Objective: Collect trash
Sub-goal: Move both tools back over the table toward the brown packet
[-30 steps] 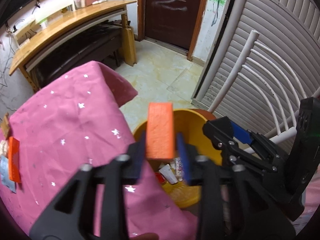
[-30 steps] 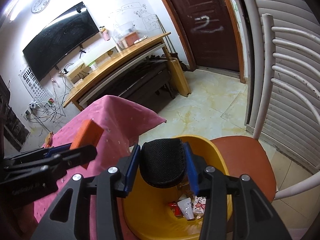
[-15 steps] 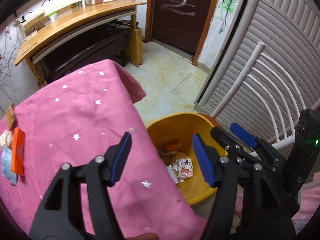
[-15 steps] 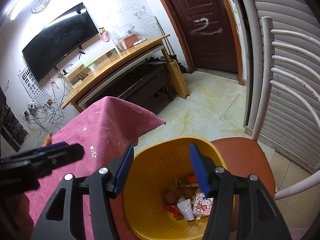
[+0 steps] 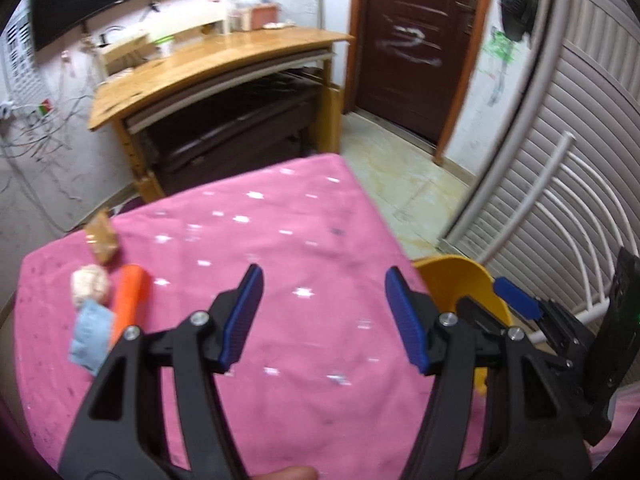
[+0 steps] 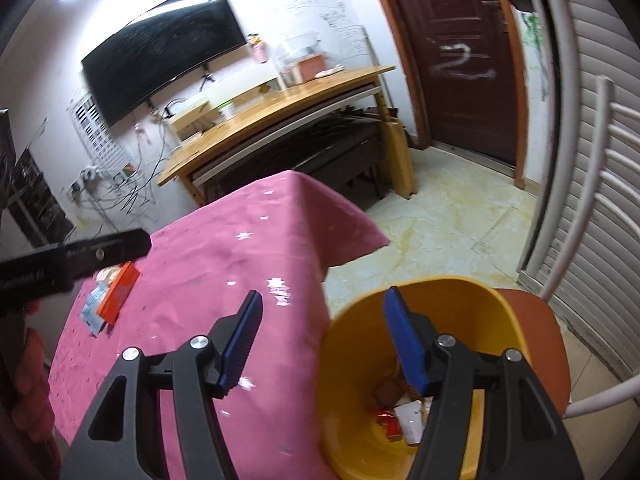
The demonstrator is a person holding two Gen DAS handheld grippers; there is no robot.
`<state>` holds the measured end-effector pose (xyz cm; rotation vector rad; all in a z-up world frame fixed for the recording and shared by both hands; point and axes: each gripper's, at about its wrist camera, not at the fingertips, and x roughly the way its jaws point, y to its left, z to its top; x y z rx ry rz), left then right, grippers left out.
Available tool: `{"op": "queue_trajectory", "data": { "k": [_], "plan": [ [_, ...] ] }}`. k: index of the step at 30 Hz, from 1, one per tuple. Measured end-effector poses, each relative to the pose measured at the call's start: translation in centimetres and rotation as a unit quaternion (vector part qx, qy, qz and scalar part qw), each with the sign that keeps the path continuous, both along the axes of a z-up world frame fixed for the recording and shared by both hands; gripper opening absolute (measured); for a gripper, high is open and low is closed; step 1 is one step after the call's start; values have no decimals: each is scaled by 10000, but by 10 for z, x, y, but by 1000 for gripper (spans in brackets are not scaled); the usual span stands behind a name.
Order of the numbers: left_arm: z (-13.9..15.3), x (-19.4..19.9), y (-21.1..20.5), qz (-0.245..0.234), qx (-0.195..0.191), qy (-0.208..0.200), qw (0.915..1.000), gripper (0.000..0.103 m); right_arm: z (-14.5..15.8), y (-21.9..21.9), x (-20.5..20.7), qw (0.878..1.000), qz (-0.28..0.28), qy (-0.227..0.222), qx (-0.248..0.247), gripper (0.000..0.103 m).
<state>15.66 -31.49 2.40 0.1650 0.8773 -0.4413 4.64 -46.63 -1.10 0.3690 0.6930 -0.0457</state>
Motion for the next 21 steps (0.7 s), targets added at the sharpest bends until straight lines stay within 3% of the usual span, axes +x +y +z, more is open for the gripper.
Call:
{"op": "queue_trajectory", "data": {
  "k": [15,21],
  "plan": [
    [17,70,119,1001,-38,-50,9950,65,23,101,59,9954,887,34,-350,68],
    [6,107,166,1405,122,203,9898,65,29,140,82,9908,1282,59,-422,69]
  ]
}}
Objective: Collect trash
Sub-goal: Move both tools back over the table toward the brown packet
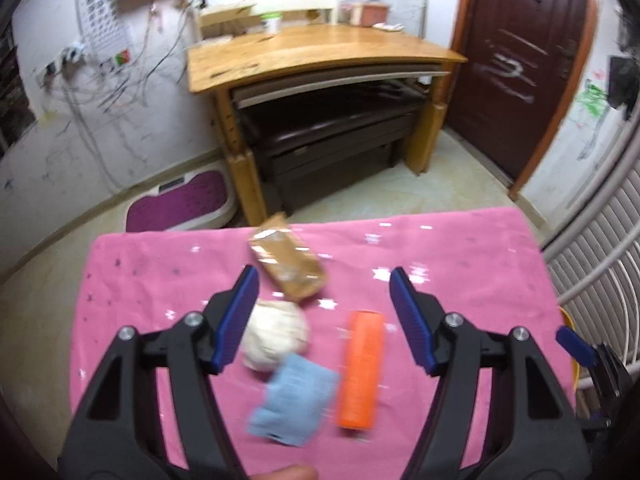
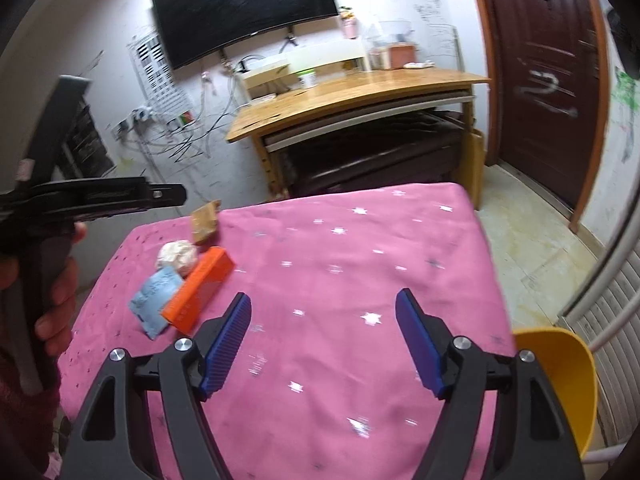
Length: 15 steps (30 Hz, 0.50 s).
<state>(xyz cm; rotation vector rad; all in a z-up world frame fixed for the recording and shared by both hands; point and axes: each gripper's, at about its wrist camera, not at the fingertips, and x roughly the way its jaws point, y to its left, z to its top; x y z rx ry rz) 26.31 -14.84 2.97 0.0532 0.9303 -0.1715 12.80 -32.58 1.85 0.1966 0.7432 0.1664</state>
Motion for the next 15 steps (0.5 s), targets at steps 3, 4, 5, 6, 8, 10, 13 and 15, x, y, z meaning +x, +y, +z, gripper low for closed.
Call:
{"op": "queue_trajectory", "data": {
  "k": [3,4,5,6,8,10,13,15],
  "plan": [
    [-10,21,22,188,-174,296,9992,65,-1,16,9,9998,192,32,-45,69],
    [-13,25,24,208,-228,360,9989,65,-2,24,14,9996,266,52,-63,70],
    [-15,29,27,229,-283,427,9984,65,-2,27,16,9995,314,65,-75,70],
    [-19,34,31,264,-334,483,9979,65,-2,33,20,9992,371,80,-96,70],
    [-24,40,35,309,-387,561,9972,65,-2,45,27,9987,481,101,-141,71],
    [-30,46,38,360,-465,662,9961,65,-3,52,31,9983,554,119,-164,72],
    [-37,54,38,393,-506,737,9952,65,-3,61,40,9975,656,138,-206,72],
    [-41,60,38,424,-566,829,9940,65,-4,66,46,9971,712,165,-227,72]
  ]
}}
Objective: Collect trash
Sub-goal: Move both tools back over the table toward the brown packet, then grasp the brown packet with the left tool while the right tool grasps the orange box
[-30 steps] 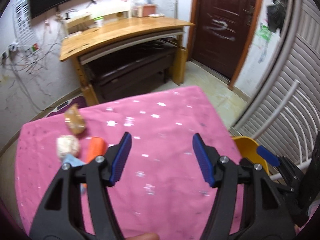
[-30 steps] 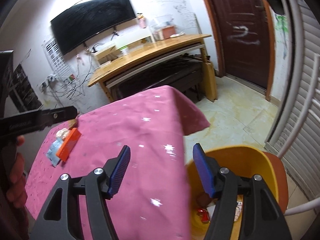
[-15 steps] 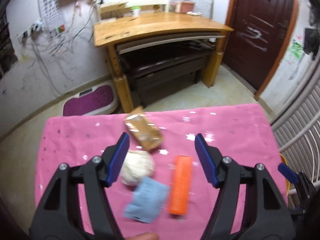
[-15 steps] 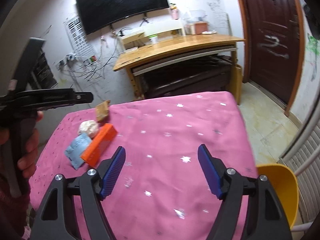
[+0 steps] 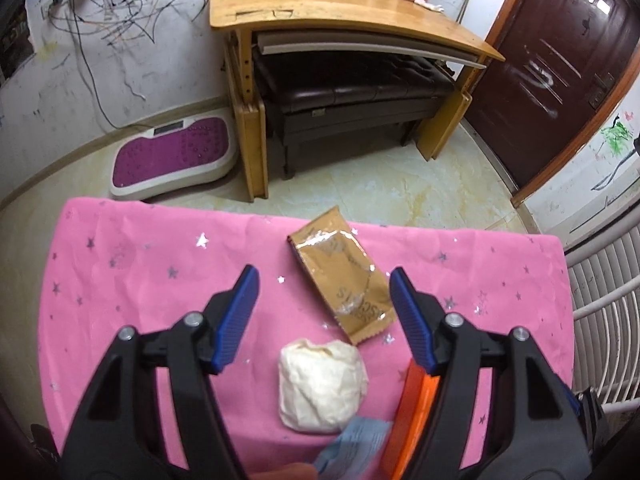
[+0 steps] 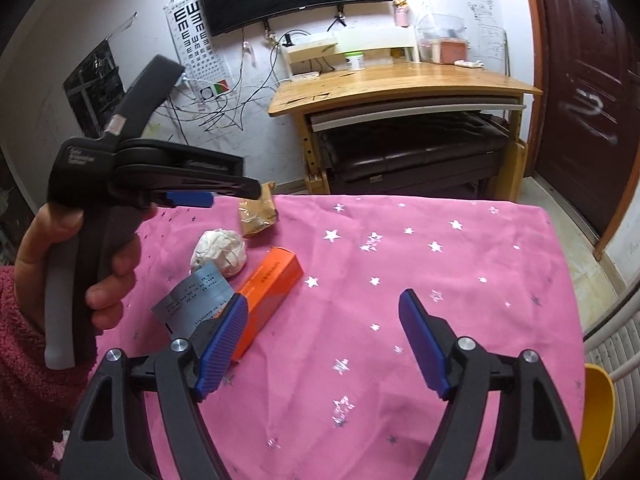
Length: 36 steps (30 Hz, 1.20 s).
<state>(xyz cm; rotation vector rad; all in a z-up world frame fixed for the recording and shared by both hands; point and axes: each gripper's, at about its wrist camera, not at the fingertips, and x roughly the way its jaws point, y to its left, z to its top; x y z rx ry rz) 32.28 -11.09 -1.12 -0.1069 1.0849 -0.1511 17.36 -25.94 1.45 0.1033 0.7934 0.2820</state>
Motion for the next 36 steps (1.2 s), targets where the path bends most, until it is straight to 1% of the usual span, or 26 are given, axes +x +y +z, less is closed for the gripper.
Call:
{"op": "queue_trajectory", "data": {
  "k": [6,13,15,16,17,22,23,24,25,29,32,36],
  "plan": [
    [-5,12,-3,40,-97,88,9999,65,-5,18,9,9998,175,57,-34,73],
    [-16,26,-8,179,73,371,9991,64,-16,38,25,9991,347,213,-86,74],
    [-20,27,-8,179,84,475,9987,49,-19,42,28,9989,395,259,-73,74],
    [-22,28,-9,177,97,522,9984,49,-20,45,30,9987,415,277,-72,74],
    [-23,28,-8,203,80,523,9984,47,-21,45,32,9986,435,291,-78,74],
    [-23,23,-1,306,-15,453,9985,28,-26,51,39,9982,452,376,-89,74],
    [-23,23,2,333,-13,437,9985,13,-27,50,40,9982,437,396,-56,74],
    [-23,22,6,379,-52,453,9982,6,-28,49,41,9983,406,403,-57,74],
    [-24,22,9,402,-118,494,9979,6,-28,48,43,9986,353,400,-65,74],
    [-21,20,19,536,-164,372,9977,6,-26,42,45,9989,226,400,27,74],
    [-18,16,25,587,-265,310,9974,5,-30,43,50,9981,284,544,29,74],
    [-9,8,33,643,-384,215,9970,5,-30,55,54,9976,350,582,-91,74]
  ]
}}
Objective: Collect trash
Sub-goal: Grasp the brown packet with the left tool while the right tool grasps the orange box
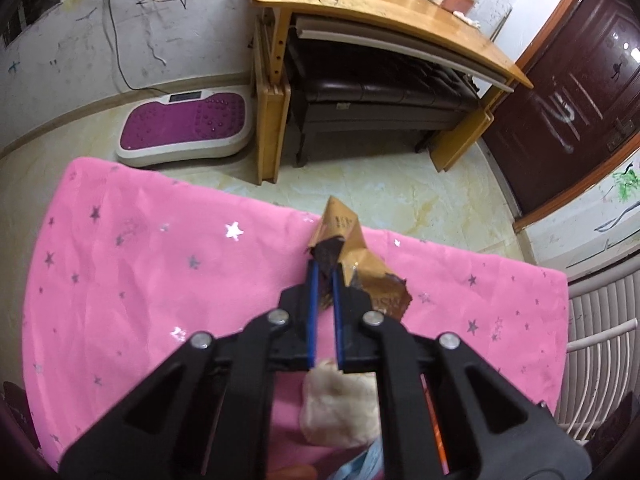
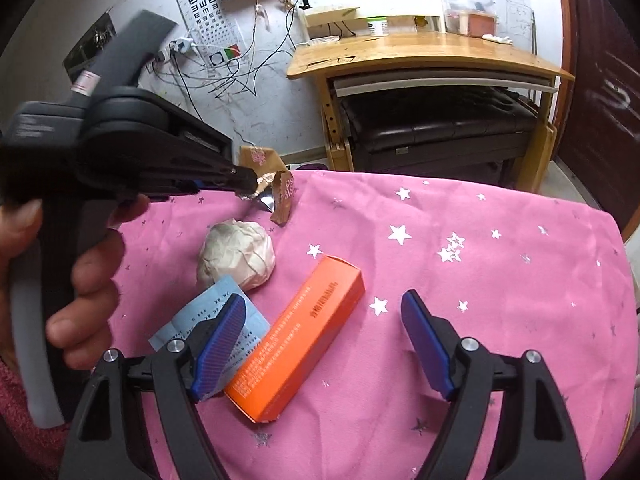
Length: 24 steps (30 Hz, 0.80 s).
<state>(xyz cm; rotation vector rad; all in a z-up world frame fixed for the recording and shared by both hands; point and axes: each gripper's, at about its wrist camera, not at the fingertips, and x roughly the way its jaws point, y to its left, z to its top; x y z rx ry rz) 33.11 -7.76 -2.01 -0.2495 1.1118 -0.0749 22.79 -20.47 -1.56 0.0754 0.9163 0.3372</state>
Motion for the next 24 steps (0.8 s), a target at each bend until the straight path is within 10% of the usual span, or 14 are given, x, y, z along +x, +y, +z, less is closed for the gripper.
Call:
{"op": "queue_trajectory", "data": {
  "k": [8,13,24],
  "plan": [
    [22,-20,12,55,-51,-309,9995,6,-9,2,3,9998,21,113,-158,73],
    [41,-37,11,23,-83,-597,9982,6,-9,8,-4,9994,160,97,-283,38],
    [63,-67,-3,-142,34,-918,9957,6,1,-4,-25,9998,134,-44,-170,17]
  ]
}}
